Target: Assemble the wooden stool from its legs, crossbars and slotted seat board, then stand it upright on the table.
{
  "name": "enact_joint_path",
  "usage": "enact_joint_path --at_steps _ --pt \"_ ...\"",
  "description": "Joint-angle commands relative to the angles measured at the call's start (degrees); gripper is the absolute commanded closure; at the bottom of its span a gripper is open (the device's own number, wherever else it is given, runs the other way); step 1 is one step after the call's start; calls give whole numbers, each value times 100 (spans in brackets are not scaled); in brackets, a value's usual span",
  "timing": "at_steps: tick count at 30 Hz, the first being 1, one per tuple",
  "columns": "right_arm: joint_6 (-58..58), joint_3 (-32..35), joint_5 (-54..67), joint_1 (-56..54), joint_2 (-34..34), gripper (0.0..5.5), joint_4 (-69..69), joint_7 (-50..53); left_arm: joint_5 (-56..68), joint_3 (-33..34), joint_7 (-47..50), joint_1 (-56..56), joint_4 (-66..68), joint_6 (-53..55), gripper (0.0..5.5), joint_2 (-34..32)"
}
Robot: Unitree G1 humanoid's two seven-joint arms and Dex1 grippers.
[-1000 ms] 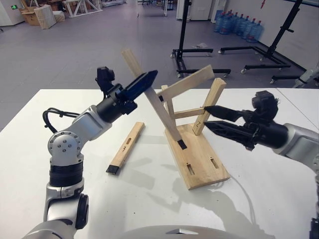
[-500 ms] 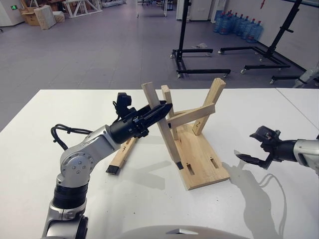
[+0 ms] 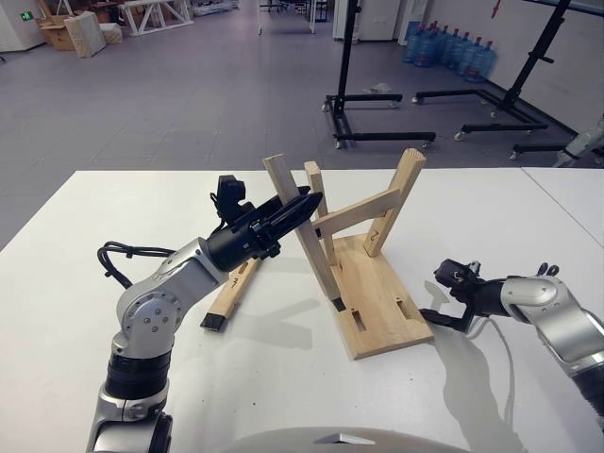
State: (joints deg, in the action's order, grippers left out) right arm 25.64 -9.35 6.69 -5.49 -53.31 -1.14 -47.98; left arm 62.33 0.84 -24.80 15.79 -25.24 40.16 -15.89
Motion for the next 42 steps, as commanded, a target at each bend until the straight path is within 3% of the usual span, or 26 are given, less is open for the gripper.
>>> enact_joint_path --at_steps 1,7,13,16,19,26,32,42 --pt "293 -361 -25 -33 492 10 -334 -27 -131 26 -156 22 0 -28 345 -95" --pt "631 -524 -78 -92 867 10 -689 72 -165 290 -624 110 121 29 345 -514" --pt "611 -81 -31 -99 660 10 -498 56 43 636 -1814 746 711 187 345 -1217" --pt "567 58 -26 -131 667 10 -410 65 -440 350 -2087 955 997 39 345 -1250" --pt "605 253 66 -240 767 10 -459 132 -981 -50 -2013 1190 1196 109 345 -1223" --pt "712 326 153 -273 921 10 -632 169 -1186 -47 -1988 1431 1412 92 345 -999" --pt "828 407 247 -267 1026 10 -761 203 -2480 -502 -2450 860 1074 -1239 345 -1090" --pt "817 330 232 -280 1077 10 -741 216 -1425 -39 -2758 786 1174 -1031 345 -474"
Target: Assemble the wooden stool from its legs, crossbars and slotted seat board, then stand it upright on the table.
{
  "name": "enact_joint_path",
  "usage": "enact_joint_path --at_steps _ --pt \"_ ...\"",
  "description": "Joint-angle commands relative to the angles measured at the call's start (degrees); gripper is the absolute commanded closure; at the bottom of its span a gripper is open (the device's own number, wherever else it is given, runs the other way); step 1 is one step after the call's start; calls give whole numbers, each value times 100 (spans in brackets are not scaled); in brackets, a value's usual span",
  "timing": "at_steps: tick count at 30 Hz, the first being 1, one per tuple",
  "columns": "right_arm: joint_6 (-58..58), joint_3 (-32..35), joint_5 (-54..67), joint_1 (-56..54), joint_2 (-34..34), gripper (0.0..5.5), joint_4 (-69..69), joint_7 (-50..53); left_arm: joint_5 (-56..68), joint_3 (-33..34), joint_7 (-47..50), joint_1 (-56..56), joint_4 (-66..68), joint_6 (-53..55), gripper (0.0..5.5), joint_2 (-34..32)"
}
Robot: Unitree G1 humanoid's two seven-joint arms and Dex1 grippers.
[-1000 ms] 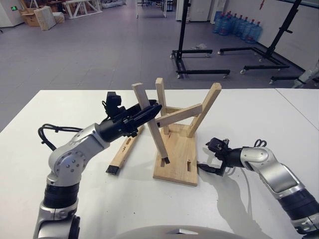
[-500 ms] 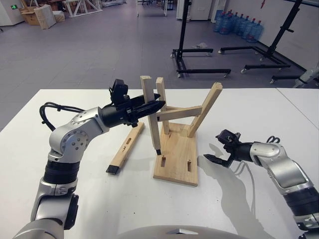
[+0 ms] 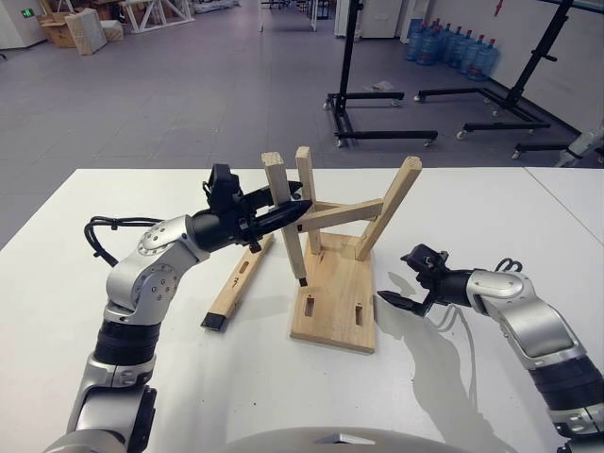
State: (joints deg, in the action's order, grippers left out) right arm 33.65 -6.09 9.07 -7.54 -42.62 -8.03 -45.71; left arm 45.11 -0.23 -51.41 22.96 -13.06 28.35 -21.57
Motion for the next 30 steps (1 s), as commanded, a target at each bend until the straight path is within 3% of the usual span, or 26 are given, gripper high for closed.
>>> enact_joint_path --at_steps 1,11,30 --pt "11 4 -8 -80 4 10 -43 -16 373 76 -183 77 -9 198 345 89" --pt "-4 -52 -64 -145 4 10 10 -22 156 -46 -1485 -58 1148 -17 345 50" --pt "82 -117 -52 -706 -23 10 310 -193 -567 -88 -2157 420 2390 -773 345 421"
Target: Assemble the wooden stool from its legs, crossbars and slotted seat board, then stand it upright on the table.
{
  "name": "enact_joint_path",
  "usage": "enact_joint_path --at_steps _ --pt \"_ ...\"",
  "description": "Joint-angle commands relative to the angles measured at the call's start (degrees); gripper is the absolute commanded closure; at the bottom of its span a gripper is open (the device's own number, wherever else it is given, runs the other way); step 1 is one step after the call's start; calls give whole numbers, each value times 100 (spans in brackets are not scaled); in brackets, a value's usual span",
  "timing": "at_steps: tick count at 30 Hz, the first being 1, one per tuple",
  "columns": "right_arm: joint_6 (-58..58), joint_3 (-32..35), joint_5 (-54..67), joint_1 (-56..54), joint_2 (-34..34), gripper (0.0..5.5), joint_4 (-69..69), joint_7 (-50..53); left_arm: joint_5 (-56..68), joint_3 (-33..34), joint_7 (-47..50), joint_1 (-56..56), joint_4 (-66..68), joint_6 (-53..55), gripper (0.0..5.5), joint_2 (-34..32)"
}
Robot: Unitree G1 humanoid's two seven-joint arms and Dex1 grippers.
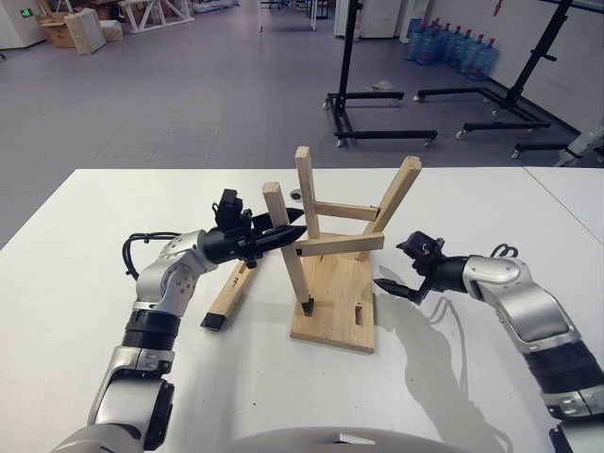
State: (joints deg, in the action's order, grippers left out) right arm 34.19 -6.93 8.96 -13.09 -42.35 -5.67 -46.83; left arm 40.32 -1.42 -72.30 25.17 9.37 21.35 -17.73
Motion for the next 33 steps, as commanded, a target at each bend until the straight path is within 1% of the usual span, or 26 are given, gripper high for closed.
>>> enact_joint_path --at_steps 1,7,14,18,28,33 --pt "20 -40 -54 -175 -66 10 97 -97 -88 36 -72 233 191 -71 345 62" --pt "69 16 10 -140 -7 10 66 -104 -40 27 -77 195 8 4 345 173" --pt "61 28 44 124 -8 10 -211 -101 -167 -162 -261 -176 -354 50 345 26" --pt "25 35 19 84 -56 10 -171 -162 -152 -107 -216 -324 -463 38 345 -32" --pt "113 -26 7 -82 60 10 -132 -111 -238 -19 -267 -96 -40 -111 345 -44" --pt "136 -38 10 -48 77 10 -168 -92 -605 -283 -424 -97 98 -553 345 -7"
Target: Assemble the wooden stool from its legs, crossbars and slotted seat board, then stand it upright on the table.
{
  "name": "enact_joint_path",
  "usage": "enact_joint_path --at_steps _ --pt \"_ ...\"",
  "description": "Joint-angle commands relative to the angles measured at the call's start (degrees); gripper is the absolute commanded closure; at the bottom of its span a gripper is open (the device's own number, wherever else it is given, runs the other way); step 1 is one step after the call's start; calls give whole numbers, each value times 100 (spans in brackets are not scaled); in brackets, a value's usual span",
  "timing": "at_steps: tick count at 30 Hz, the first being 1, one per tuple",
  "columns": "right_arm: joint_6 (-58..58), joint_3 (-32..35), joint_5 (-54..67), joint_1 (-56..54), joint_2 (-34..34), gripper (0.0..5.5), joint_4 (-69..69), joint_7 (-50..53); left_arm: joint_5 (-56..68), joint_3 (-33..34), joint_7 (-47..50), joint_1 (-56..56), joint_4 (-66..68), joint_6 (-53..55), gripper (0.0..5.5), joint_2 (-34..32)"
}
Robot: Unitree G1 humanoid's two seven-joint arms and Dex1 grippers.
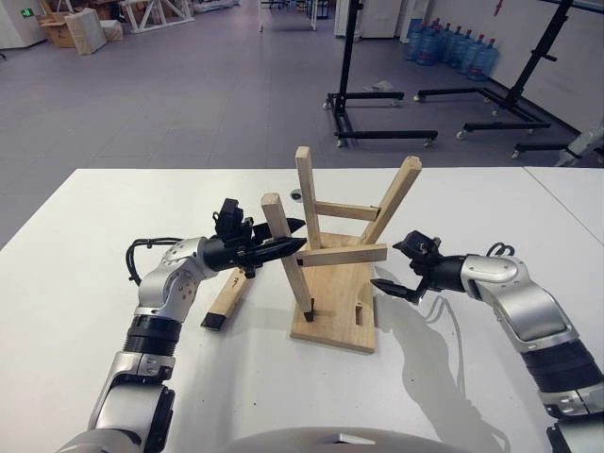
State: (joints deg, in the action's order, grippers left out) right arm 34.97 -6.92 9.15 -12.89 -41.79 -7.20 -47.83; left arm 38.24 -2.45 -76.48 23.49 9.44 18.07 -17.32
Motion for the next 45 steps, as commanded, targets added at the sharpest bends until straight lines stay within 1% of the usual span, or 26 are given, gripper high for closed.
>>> enact_joint_path --at_steps 1,8,17,24,30,33,36,40,45 --pt "56 -43 -10 -74 24 10 -11 6 -401 -189 -4 74 82 -247 345 -43" --pt "70 -81 -20 -75 73 10 -17 44 -359 -206 6 110 -57 -240 345 -84" --pt "69 -144 -41 -67 135 10 -41 48 -654 -376 -142 81 87 -600 345 -165" --pt "92 -156 -19 -26 152 10 -94 72 -991 -680 -219 -137 -18 -913 345 -299" --pt "73 -183 -44 8 177 10 -58 102 -1582 -1198 38 -439 -487 -1298 345 -558" --pt "120 -150 -25 70 188 10 -136 144 -1585 -1404 244 -548 -615 -1069 345 -570" --pt "161 -138 0 93 210 10 -187 186 -1495 -1615 339 -596 -642 -564 345 -621" --pt "190 -134 11 101 246 10 -210 223 -1767 -2091 186 -616 -646 -421 345 -881" --pt "145 -65 15 140 231 10 -169 252 -2142 -2609 173 -596 -486 -660 345 -1092"
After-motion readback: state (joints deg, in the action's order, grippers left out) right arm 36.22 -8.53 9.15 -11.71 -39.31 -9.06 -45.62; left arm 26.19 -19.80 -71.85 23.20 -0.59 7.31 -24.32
